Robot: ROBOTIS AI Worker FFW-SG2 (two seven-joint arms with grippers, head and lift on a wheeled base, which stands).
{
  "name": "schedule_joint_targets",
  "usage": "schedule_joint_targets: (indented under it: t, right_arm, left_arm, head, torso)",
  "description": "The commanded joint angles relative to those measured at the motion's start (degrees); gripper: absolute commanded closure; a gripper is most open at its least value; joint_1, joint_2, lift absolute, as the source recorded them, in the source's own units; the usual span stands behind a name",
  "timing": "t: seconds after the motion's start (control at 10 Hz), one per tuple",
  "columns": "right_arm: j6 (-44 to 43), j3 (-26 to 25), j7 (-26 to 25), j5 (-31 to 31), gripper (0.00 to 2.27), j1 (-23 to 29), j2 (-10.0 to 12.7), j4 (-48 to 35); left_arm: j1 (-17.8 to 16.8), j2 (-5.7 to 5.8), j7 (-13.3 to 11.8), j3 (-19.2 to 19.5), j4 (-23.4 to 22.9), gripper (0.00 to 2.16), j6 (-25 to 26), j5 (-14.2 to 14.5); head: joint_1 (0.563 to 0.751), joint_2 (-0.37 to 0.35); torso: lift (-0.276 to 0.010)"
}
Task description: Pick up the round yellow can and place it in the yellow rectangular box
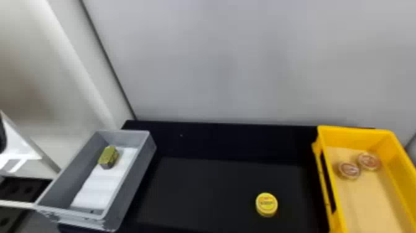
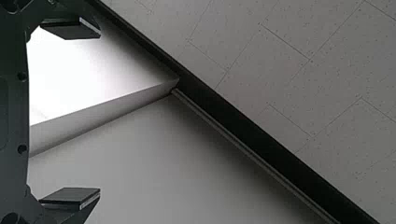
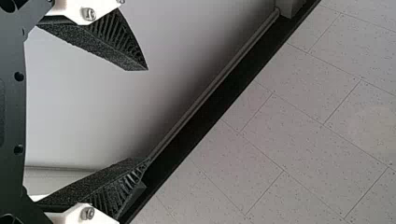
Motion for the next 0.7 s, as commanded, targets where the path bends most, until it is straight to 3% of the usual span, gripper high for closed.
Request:
schedule_joint_targets:
  t: [0.0,0.4,0.6]
  right_arm:
    - [-0.1,0.2,-0.1,0.0,0.1,-0.1,0.1,0.1]
    - [1.8,0.3,0.0,-0.9,0.1,-0.2,0.0,0.1]
    - [7.4,0.3,0.0,-6.9,0.1,-0.2,0.3,1.1]
  left_arm:
    - [0.0,0.15,0.0,0.0,0.0,0.09,-0.1,0.1]
    - [-0.1,0.24,0.0,-0.1,0.0,0.09,0.0,0.1]
    - [-0.2,0.15,0.0,-0.4,0.0,0.09,0.1,0.0]
  head:
    - [0.704,0.192]
    - [0.704,0.192]
    - [0.704,0.192]
  torso:
    - [0.0]
    - [0.0]
    - [0.0]
